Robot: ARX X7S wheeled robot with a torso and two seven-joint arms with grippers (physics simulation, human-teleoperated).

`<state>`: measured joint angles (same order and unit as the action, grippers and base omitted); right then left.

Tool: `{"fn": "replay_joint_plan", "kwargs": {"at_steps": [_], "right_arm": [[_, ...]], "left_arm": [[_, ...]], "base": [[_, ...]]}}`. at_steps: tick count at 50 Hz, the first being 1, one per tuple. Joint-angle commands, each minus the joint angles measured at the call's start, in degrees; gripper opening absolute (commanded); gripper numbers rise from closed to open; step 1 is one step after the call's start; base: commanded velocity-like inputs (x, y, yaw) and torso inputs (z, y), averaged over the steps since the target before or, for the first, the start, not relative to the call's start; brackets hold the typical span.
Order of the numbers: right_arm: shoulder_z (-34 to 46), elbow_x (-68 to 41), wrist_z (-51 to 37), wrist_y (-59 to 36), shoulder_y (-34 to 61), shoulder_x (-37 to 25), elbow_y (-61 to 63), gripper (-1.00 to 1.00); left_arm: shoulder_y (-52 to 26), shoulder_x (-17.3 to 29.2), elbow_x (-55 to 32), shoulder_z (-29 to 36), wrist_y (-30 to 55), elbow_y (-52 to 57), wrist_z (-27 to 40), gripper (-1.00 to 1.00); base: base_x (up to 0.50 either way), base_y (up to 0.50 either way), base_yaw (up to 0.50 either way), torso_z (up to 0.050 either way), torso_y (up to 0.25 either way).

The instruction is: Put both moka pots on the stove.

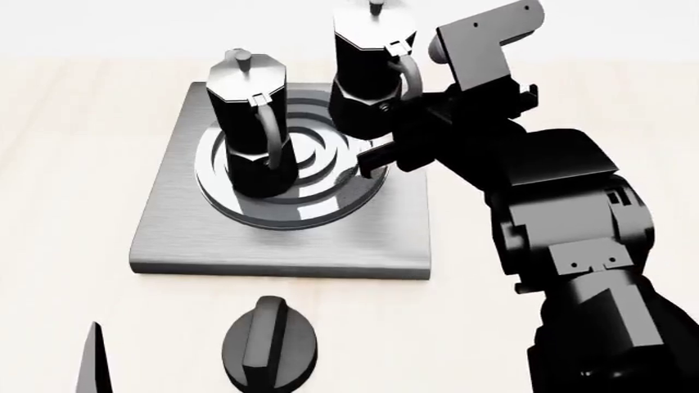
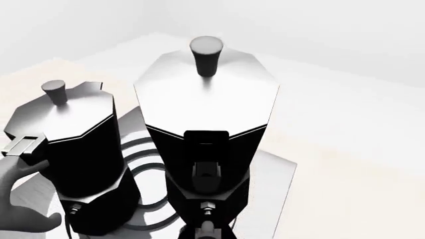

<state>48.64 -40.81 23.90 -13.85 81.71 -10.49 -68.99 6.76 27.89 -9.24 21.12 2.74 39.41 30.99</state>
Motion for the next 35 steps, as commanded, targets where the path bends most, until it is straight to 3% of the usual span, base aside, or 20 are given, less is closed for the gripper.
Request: {"fn": "replay_joint_plan", "kwargs": {"at_steps": [1, 13, 35], "right_arm": [[-2.17, 0.88, 1.01, 1.92, 0.86, 2.13, -1.59, -1.0], [-2.3, 0.54, 0.72, 1.34, -0.5, 2.48, 0.78, -1.0], [-2.92, 2.8, 2.81, 4.48, -0.89, 5.48, -5.73, -1.0]], "left_arm": [[-0.11, 0.05, -0.13, 0.11, -0.14, -0.17, 0.05, 1.0], [-0.22, 0.01, -0.3, 0.18, -0.73, -0.9, 0.05, 1.0], [-0.19, 0.09, -0.49, 0.49, -1.3, -1.3, 0.11, 1.0]], "base": [[0.0, 0.0, 0.0, 0.0, 0.0], [0.0, 0.0, 0.0, 0.0, 0.001], [0.0, 0.0, 0.0, 0.0, 0.001]]}}
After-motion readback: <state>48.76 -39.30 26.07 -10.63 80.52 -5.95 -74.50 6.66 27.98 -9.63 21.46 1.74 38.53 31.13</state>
